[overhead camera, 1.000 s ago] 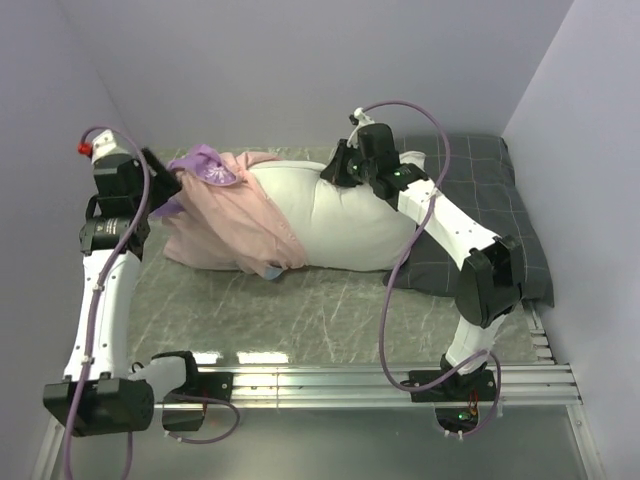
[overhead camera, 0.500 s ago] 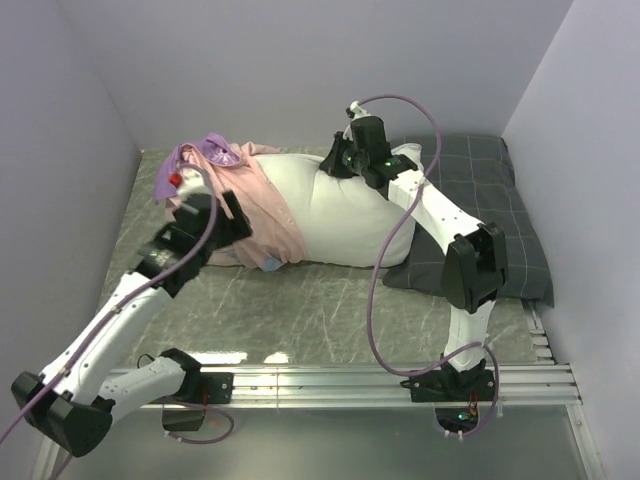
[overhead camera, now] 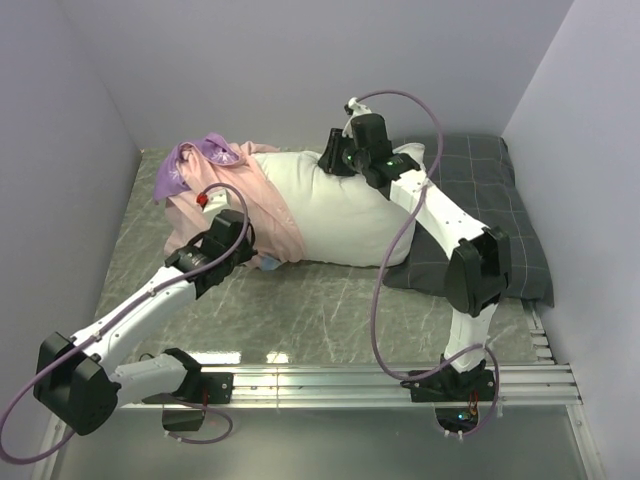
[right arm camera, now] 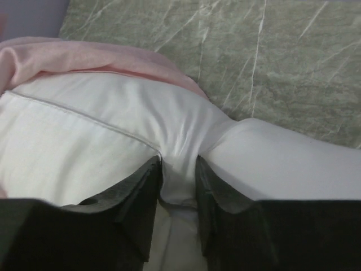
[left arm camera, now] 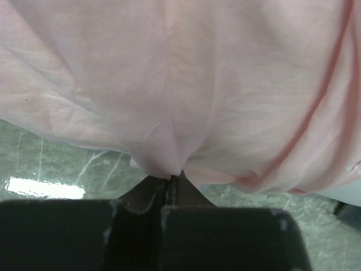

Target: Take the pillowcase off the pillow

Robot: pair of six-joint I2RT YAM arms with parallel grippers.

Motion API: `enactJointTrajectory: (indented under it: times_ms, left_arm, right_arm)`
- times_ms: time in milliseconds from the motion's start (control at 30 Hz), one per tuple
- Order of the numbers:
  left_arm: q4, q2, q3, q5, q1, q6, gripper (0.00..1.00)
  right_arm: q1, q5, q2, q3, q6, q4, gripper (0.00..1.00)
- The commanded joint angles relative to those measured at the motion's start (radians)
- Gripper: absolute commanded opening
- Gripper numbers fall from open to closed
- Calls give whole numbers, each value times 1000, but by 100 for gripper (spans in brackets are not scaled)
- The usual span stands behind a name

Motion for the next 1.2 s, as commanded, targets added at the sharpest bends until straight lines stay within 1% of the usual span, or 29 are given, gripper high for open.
enactJointTrajectory:
  times_ms: [0, 67, 100, 133, 167, 200, 233, 300, 333, 400, 467, 533, 567, 600, 633, 667, 700, 733, 800, 833, 900, 933, 967, 1000, 1033, 1067, 1133, 1167]
  left_arm:
    - [68, -54, 0, -56, -2, 6, 0]
    - [55, -80, 9, -55, -2, 8, 0]
    - [47, -93, 12, -53, -2, 14, 0]
    - [41, -114, 18, -44, -2, 17, 0]
    - [39, -123, 23, -38, -4, 20, 0]
    - [29, -133, 29, -32, -2, 29, 1]
    - [22, -137, 40, -26, -4, 31, 0]
    - [6, -156, 49, -18, -5, 39, 0]
    - [-13, -166, 58, -19, -7, 37, 0]
    - [-33, -183, 63, -29, -10, 36, 1]
    - [-56, -215, 64, -39, -10, 34, 0]
    - [-85, -237, 70, -50, -10, 31, 1]
    - [-90, -242, 72, -52, -10, 34, 1]
    - [-97, -242, 72, -71, -10, 37, 1]
    - [-103, -242, 78, -79, -9, 39, 0]
    - [-113, -240, 81, -81, -9, 40, 1]
    - [-114, -239, 81, -84, -9, 46, 1]
    - [-114, -237, 83, -85, -10, 48, 0]
    - [-120, -232, 86, -93, -9, 56, 0]
    - [-123, -229, 93, -99, -7, 60, 0]
    - [-139, -226, 118, -113, 7, 78, 0]
    - [-142, -228, 127, -111, 16, 88, 1]
    - [-142, -226, 138, -105, 49, 112, 0]
    - [-139, -225, 158, -96, 73, 127, 1]
    - [-139, -222, 168, -79, 99, 141, 0]
    - [-140, -219, 179, -69, 170, 172, 0]
    - [-148, -206, 208, -50, 275, 201, 1]
    - [-151, -206, 217, -17, 406, 221, 0]
  right_arm:
    - [22, 63, -121, -21, -80, -81, 52]
    - [42, 103, -207, -42, -97, -78, 62]
    - [64, 170, -244, -85, -108, -71, 69]
    - [80, 206, -326, -117, -108, -60, 73]
    - [93, 236, -371, -155, -107, -26, 75]
    - [116, 258, -414, -238, -91, -9, 78]
    - [130, 281, -489, -281, -82, 8, 79]
    - [163, 322, -549, -366, -77, 54, 81]
    - [203, 347, -584, -436, -79, 64, 82]
    - [235, 387, -592, -520, -82, 100, 84]
    - [246, 367, -554, -548, -82, 126, 84]
    - [262, 391, -482, -552, -80, 132, 85]
    - [263, 416, -453, -552, -82, 158, 87]
    - [262, 418, -419, -538, -82, 167, 87]
    - [262, 418, -342, -523, -87, 170, 88]
    - [263, 418, -300, -503, -87, 173, 88]
    - [262, 407, -260, -463, -85, 173, 88]
    - [263, 405, -183, -444, -85, 175, 88]
    - [262, 434, -84, -392, -68, 170, 88]
    - [259, 448, -59, -372, -58, 158, 87]
    - [248, 453, -26, -357, -42, 152, 69]
    - [246, 457, -28, -361, -38, 158, 55]
    - [240, 464, -32, -364, -25, 157, 20]
    - [231, 467, -52, -372, -22, 155, 9]
    - [226, 471, -68, -377, -18, 143, 0]
    - [220, 473, -86, -381, -15, 137, 0]
    - [196, 476, -149, -395, -11, 108, 0]
    - [187, 477, -170, -398, -8, 95, 0]
